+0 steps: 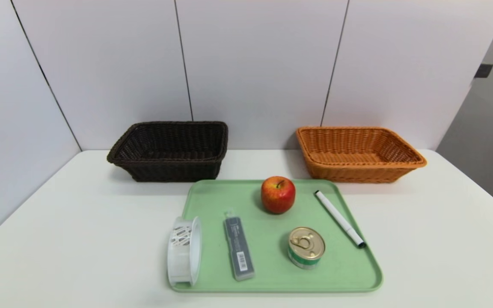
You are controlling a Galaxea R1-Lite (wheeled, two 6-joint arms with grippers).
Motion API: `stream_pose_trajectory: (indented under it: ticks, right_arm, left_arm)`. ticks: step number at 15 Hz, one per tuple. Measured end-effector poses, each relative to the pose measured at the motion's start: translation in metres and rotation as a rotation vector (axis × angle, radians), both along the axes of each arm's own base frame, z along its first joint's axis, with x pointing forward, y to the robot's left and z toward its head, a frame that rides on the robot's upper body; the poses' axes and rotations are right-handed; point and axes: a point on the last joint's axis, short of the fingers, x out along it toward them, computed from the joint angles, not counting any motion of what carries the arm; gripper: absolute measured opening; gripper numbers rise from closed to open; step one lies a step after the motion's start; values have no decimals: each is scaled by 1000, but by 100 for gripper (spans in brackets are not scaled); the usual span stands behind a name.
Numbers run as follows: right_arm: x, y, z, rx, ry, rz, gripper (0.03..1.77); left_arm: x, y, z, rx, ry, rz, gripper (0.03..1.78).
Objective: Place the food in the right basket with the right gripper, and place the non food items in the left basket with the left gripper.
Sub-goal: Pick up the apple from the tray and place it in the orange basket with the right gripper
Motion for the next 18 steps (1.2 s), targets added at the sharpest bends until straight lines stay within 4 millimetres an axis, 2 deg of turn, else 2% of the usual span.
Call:
stream_pose_trajectory:
  ticks: [7,10,12,14,16,18]
  right_arm:
    - [0,0,-1,14,8,0,170]
    - [-2,0,10,12,9,9,170]
    - [-2,0,33,13,30,13,170]
    - [4,0,68,19,54,21,170]
    - [20,1,110,30,92,46,170]
    - [47,2,152,37,151,82,170]
  left_arm:
    - [0,0,1,4,1,1,169]
    - [-11,0,23,5,4,0,169]
    - [-24,0,46,12,57,-5,169]
    - [-31,0,72,19,146,-12,169]
    - [-28,0,105,19,186,-31,169]
    - [-14,-1,136,13,218,-63,169]
